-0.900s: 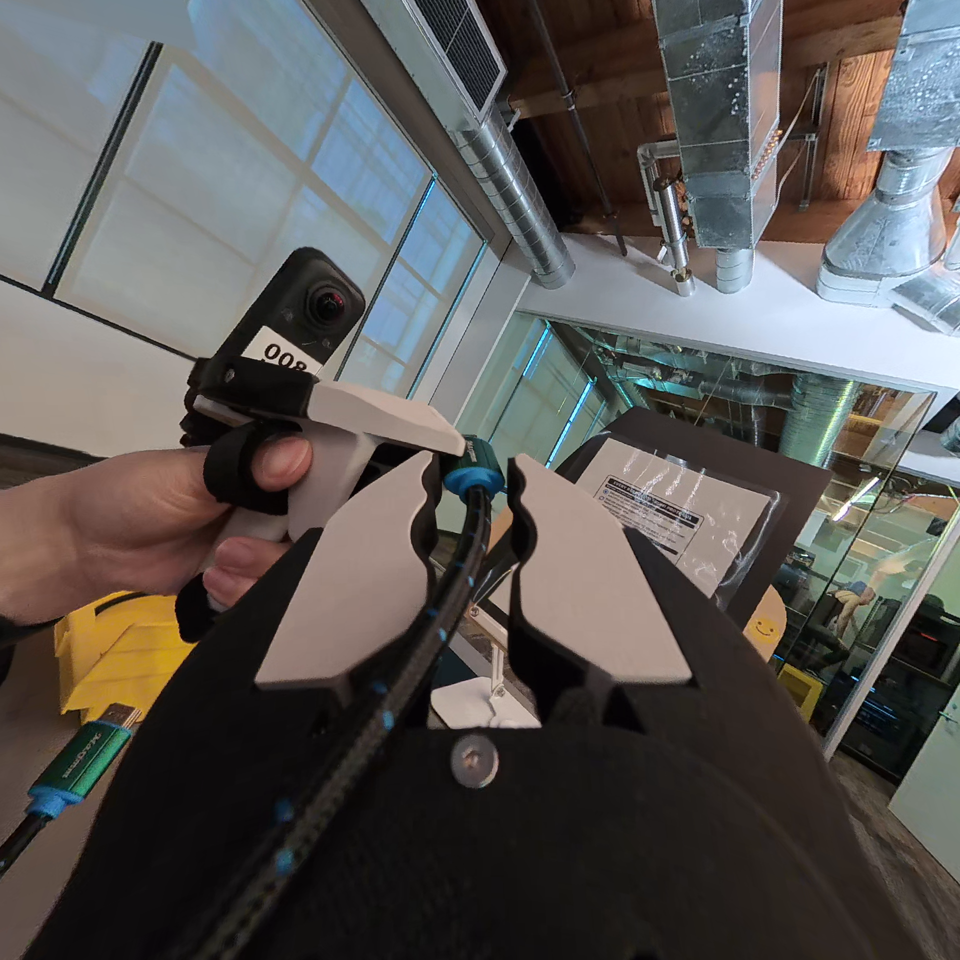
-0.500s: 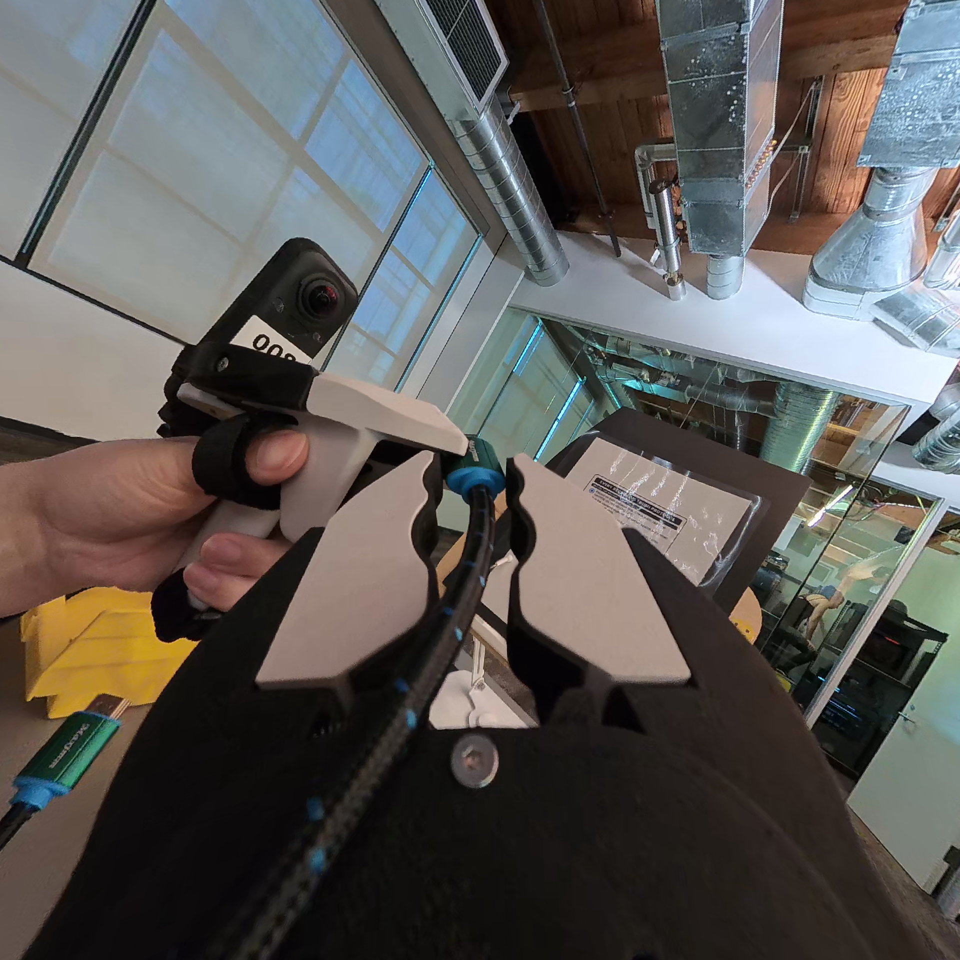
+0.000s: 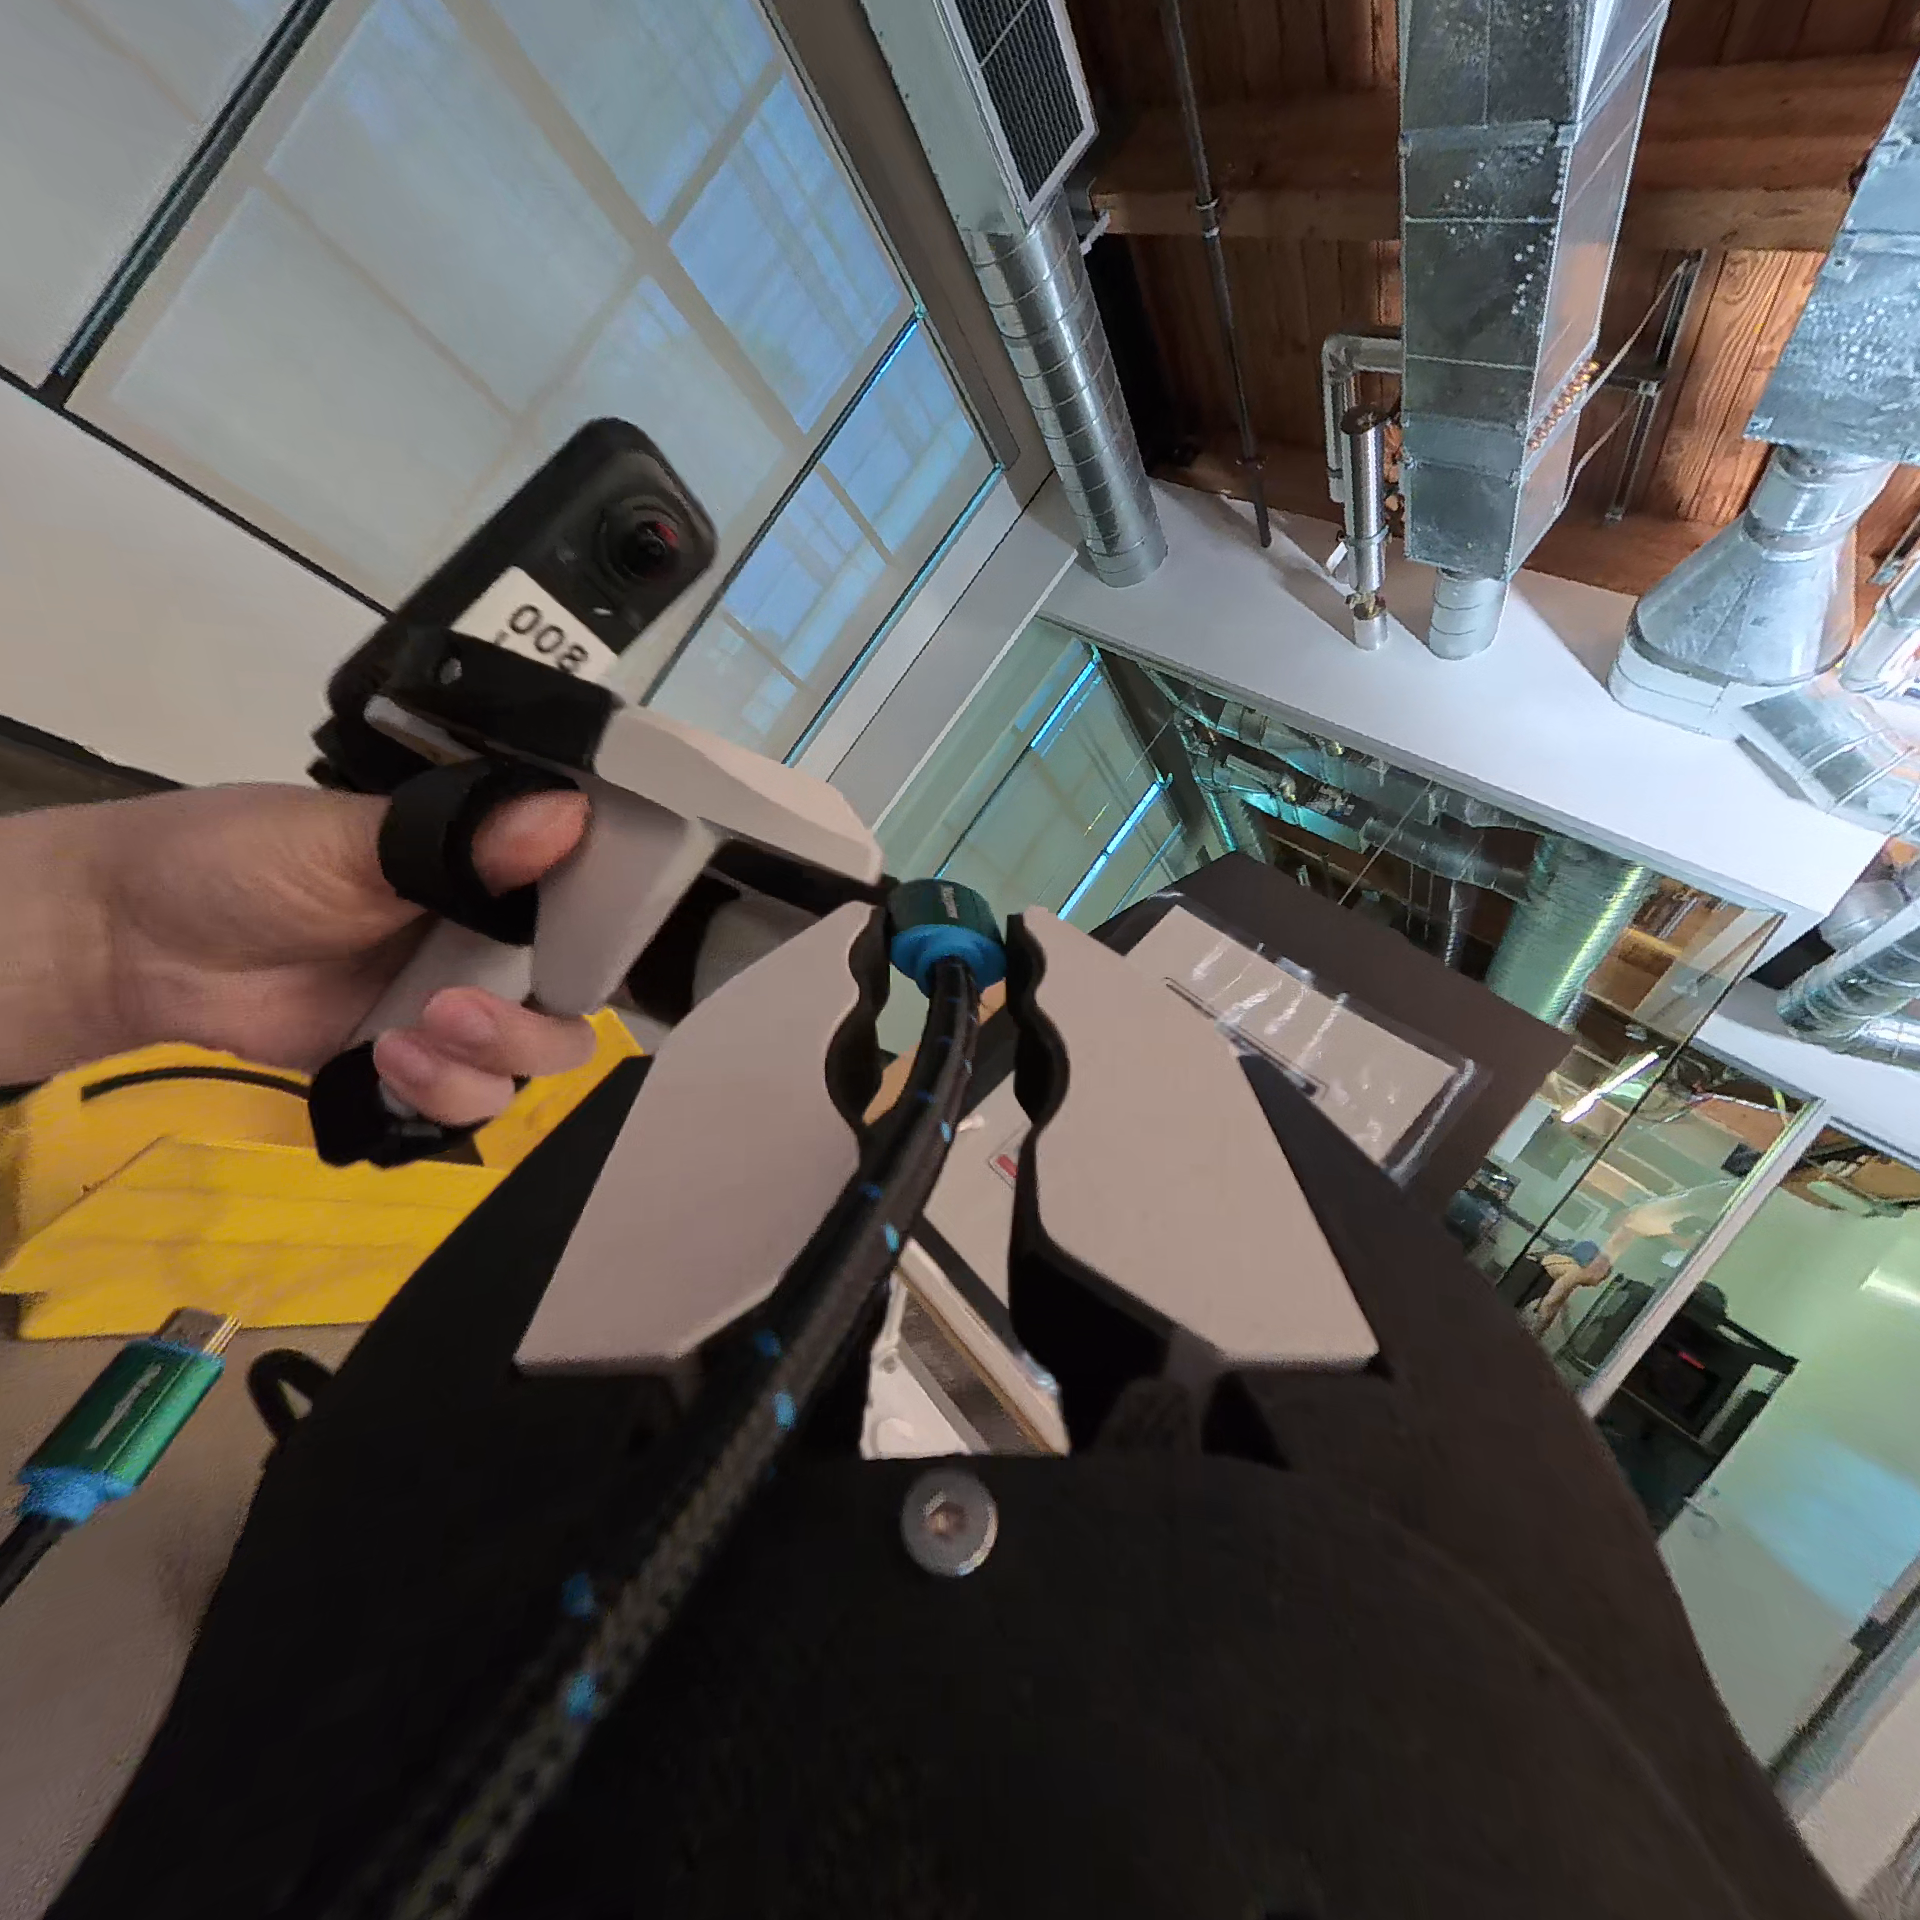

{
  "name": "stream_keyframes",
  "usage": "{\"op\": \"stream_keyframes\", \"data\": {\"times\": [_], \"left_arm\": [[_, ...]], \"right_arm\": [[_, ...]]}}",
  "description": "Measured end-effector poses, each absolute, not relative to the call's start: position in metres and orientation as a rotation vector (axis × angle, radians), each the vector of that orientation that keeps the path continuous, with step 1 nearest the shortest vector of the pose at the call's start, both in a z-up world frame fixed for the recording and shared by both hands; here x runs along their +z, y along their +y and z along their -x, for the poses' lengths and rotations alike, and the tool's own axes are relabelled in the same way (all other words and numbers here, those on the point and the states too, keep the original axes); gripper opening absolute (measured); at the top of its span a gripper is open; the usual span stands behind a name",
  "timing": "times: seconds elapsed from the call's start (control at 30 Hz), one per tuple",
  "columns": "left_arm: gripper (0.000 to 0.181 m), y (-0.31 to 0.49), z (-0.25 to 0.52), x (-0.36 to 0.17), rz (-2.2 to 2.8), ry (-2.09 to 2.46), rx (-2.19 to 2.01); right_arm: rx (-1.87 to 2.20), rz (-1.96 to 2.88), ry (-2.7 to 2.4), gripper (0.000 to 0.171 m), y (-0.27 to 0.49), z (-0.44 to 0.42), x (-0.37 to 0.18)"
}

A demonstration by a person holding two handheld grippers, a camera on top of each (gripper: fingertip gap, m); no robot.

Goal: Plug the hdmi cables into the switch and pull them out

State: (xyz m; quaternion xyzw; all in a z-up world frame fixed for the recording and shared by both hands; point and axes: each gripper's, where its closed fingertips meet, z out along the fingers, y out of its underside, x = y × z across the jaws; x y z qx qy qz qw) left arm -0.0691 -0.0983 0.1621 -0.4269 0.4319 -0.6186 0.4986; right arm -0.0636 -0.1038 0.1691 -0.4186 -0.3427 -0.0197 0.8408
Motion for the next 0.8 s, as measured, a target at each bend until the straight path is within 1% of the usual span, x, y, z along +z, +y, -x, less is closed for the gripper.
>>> {"op": "stream_keyframes", "data": {"times": [0.03,0.1,0.2,0.33,0.57,0.67,0.73,0.8], "left_arm": [[0.051,-0.091,0.075,0.163,1.038,1.027,-1.456],[0.051,-0.077,0.087,0.161,1.053,1.032,-1.372],[0.049,-0.063,0.097,0.143,1.093,1.123,-1.203],[0.046,-0.044,0.089,0.1,1.222,1.293,-0.933],[0.046,-0.028,0.045,0.019,1.442,1.514,-0.569],[0.045,-0.023,0.031,-0.015,1.467,1.62,-0.24],[0.052,-0.018,0.029,-0.035,1.475,1.661,0.001],[0.056,-0.017,0.025,-0.044,1.449,1.684,0.126]], "right_arm": [[-0.062,0.885,-0.726,0.022,-0.104,0.059,0.172],[-0.088,0.885,-0.734,0.022,-0.104,0.045,0.182],[-0.045,0.91,-0.712,0.022,-0.109,0.016,0.199],[-0.058,0.92,-0.671,0.022,-0.117,-0.022,0.218],[-0.122,0.932,-0.67,0.022,-0.132,-0.06,0.231],[-0.12,0.932,-0.657,0.022,-0.136,-0.072,0.234],[-0.118,0.925,-0.649,0.022,-0.139,-0.078,0.237],[-0.109,0.917,-0.635,0.022,-0.143,-0.083,0.24]]}}
